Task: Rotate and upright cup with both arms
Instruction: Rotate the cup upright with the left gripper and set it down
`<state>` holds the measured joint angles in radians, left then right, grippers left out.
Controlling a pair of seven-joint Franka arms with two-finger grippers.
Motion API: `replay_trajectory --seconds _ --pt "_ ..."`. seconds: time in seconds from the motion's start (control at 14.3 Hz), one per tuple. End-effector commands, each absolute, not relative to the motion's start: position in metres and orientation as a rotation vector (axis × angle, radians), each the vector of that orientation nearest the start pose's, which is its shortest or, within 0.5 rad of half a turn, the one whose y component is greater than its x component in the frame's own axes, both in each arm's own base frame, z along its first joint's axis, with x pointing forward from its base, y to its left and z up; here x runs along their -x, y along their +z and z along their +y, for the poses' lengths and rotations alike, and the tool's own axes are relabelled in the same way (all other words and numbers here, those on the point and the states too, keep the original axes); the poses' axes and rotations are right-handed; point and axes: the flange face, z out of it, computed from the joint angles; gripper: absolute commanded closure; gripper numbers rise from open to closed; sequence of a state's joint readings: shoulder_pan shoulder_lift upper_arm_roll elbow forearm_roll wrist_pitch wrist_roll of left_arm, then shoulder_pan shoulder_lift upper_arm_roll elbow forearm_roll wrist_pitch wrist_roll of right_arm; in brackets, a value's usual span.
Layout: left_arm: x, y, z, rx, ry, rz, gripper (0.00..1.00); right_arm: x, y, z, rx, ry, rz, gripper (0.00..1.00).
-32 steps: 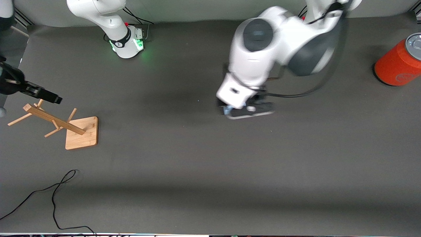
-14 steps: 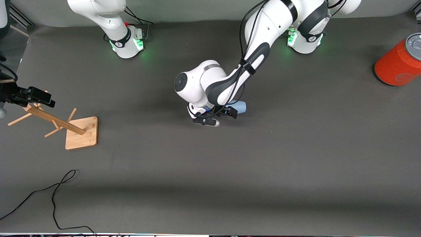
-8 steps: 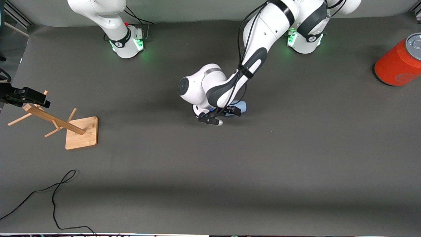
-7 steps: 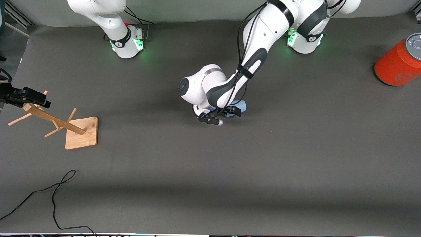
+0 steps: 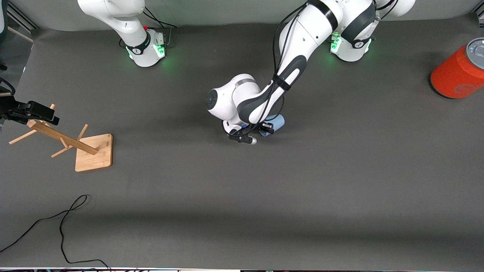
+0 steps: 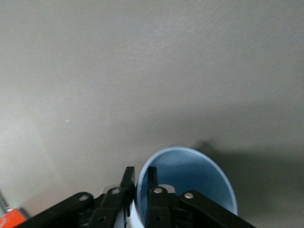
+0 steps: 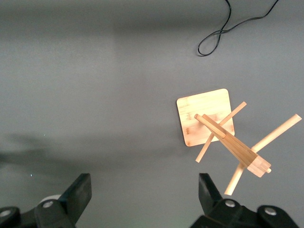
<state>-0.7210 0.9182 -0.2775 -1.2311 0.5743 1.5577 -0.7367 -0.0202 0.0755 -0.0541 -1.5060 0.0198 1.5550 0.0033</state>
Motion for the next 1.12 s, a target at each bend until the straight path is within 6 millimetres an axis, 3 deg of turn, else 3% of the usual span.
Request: replay_trajectory --seconds 0.0,0.14,0.21,0.49,0.63,0.77,0.91,1.05 --pt "-0.461 0.202 -0.522 2.453 0.112 0.487 1.00 -0.572 0.612 -0.044 3.126 0.018 0.096 0.00" --pt "-0.471 0.223 -0.519 2.458 0.099 0.485 1.00 -0.573 0.613 -0.043 3.127 0.016 0.094 0.00" --pt "-0.483 0.243 -0.513 2.470 0.115 0.505 1.00 -0.573 0.613 -0.041 3.128 0.013 0.091 0.00" --pt "-0.529 0.358 -0.486 2.555 0.062 0.368 1.00 -0.572 0.612 -0.041 3.129 0.030 0.094 0.00" --pt "-0.550 0.432 -0.450 2.681 0.033 0.301 1.00 -0.573 0.612 -0.041 3.129 0.030 0.094 0.00" --pt "-0.577 0.512 -0.391 2.915 0.004 0.147 1.00 -0.574 0.610 -0.041 3.129 0.035 0.094 0.00" --pt "-0.581 0.559 -0.344 3.028 -0.042 0.037 1.00 -0.574 0.611 -0.041 3.129 0.033 0.096 0.00" --pt "-0.566 0.579 -0.323 3.092 -0.129 -0.002 1.00 -0.575 0.609 -0.041 3.129 0.040 0.096 0.00"
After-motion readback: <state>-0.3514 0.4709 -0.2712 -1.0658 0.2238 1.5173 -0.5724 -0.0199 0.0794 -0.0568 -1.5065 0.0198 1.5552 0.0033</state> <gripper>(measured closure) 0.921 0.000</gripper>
